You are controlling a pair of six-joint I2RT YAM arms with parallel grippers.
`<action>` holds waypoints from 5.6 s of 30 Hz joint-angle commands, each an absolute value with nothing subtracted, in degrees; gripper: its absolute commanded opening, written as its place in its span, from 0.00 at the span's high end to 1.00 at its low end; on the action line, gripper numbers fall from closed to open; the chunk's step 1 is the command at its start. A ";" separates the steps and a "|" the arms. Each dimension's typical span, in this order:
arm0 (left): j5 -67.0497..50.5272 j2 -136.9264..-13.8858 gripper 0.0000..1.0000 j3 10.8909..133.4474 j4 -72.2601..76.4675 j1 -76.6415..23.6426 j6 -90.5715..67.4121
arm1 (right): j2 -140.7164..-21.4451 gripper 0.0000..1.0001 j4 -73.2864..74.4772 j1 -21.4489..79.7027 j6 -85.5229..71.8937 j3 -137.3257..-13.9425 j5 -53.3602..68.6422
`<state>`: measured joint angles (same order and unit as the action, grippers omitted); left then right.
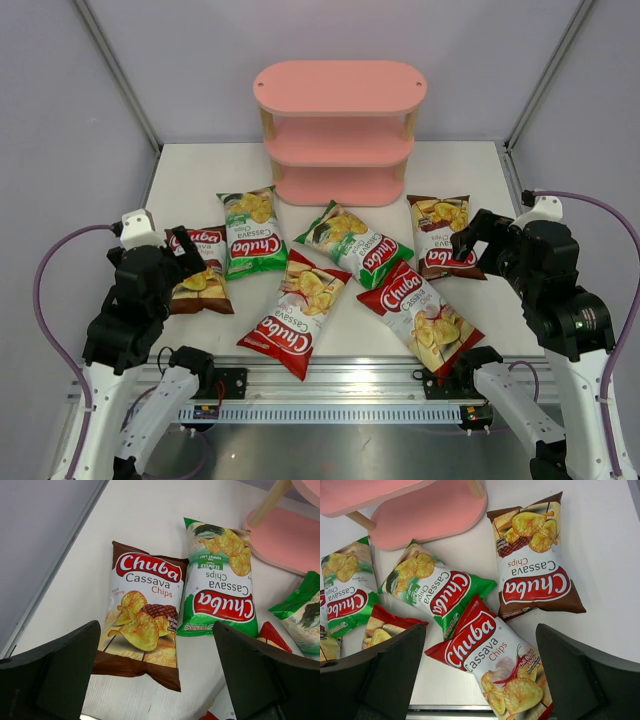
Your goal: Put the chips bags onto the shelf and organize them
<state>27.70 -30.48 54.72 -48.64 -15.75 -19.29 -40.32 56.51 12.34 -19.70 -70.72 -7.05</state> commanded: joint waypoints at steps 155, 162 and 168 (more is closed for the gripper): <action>17.21 -35.25 0.01 52.11 -17.21 -20.83 -57.40 | -69.35 0.83 -36.48 43.77 -46.14 -54.14 12.65; 24.79 -34.28 0.01 58.62 -25.83 -20.65 -47.12 | -68.56 0.83 -32.62 39.29 -47.11 -58.61 13.10; 20.32 -34.10 0.01 58.63 -30.31 -20.65 -36.41 | -72.33 0.84 -27.87 35.34 -49.66 -67.22 10.11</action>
<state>20.82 -34.17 58.04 -26.68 -20.82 -45.06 -71.48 -26.28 36.75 -48.21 -60.34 12.47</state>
